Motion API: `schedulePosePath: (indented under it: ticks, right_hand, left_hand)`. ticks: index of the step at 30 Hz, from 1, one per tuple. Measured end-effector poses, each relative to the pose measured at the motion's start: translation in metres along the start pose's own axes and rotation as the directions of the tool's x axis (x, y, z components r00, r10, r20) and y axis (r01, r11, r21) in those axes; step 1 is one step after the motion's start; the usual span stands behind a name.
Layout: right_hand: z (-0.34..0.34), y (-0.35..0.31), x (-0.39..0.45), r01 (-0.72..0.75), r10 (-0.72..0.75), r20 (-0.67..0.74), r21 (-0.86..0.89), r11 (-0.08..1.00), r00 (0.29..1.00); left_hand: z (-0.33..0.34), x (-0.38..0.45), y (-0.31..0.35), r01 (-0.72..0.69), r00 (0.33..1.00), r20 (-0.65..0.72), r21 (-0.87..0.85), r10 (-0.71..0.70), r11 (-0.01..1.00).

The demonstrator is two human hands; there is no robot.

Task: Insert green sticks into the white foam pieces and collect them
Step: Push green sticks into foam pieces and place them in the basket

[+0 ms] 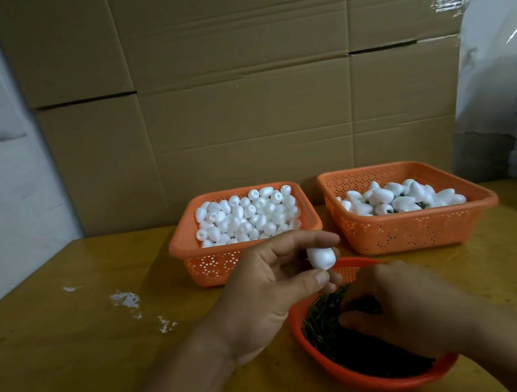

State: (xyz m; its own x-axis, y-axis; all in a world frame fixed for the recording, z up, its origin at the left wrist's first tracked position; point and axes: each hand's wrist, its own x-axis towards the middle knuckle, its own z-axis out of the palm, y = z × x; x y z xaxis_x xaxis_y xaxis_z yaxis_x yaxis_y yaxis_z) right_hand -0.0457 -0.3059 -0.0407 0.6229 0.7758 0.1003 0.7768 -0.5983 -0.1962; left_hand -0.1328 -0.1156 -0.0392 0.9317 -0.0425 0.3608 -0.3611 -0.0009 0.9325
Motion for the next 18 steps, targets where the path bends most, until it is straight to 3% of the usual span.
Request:
schedulePosePath:
  ticks: [3, 7, 13, 18]
  right_hand:
    - [0.001, -0.004, -0.003, -0.036, 0.049, 0.091, -0.141, 0.989, 0.995]
    - [0.001, -0.009, -0.002, -0.031, 0.055, 0.125, -0.186, 0.982, 0.991]
    - [0.006, -0.012, 0.0, -0.051, 0.069, 0.12, -0.142, 0.988, 0.99]
    - [0.008, -0.006, 0.004, -0.073, 0.074, 0.015, -0.039, 0.997, 0.997]
  left_hand:
    - [-0.002, 0.0, 0.001, 0.004, 1.0, -0.003, -0.04, -0.004, 0.999]
    - [-0.002, 0.001, 0.004, 0.039, 0.999, -0.025, -0.104, -0.042, 0.994]
    - [-0.001, 0.001, 0.003, 0.059, 0.996, -0.051, -0.148, -0.067, 0.987]
    - [0.001, 0.001, 0.003, 0.114, 0.991, -0.042, -0.276, -0.13, 0.954]
